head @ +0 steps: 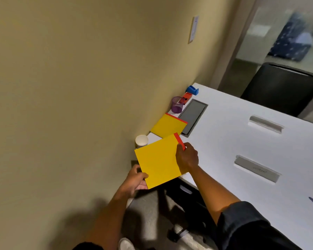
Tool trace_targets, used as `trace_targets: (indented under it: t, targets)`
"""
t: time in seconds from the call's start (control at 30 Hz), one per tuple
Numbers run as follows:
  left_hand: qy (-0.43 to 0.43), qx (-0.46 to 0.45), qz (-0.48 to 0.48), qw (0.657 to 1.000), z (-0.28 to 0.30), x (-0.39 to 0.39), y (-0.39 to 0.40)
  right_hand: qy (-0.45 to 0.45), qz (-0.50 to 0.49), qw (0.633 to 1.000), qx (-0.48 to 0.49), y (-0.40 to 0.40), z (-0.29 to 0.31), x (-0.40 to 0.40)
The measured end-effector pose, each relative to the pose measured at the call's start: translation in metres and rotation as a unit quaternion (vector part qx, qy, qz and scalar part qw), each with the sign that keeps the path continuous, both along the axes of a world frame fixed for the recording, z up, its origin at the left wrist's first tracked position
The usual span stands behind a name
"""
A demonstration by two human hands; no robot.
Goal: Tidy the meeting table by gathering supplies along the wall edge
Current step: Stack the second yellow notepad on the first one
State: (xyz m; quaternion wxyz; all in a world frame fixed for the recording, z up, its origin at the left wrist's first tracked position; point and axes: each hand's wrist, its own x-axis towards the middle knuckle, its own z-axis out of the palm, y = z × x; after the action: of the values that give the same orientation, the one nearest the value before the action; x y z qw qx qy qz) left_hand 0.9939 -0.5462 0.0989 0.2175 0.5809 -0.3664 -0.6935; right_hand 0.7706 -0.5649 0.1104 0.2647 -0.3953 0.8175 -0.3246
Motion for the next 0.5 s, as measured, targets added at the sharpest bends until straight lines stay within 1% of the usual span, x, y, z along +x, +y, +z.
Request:
trace_targets:
  t: [0.2,0.4,0.5]
  targets:
    - [0.012,-0.01,-0.096,0.995,0.006,-0.017,-0.073,0.01,-0.068,0.998,0.008,-0.033,0.008,-0.021]
    - [0.053,0.014,-0.12,0.991,-0.001,-0.052,-0.117,-0.004,-0.118,0.992,0.044,-0.052,0.008,-0.059]
    - [0.074,0.024,-0.111,0.991,-0.008,-0.073,-0.14,-0.015,-0.143,0.988,0.056,-0.068,0.002,-0.081]
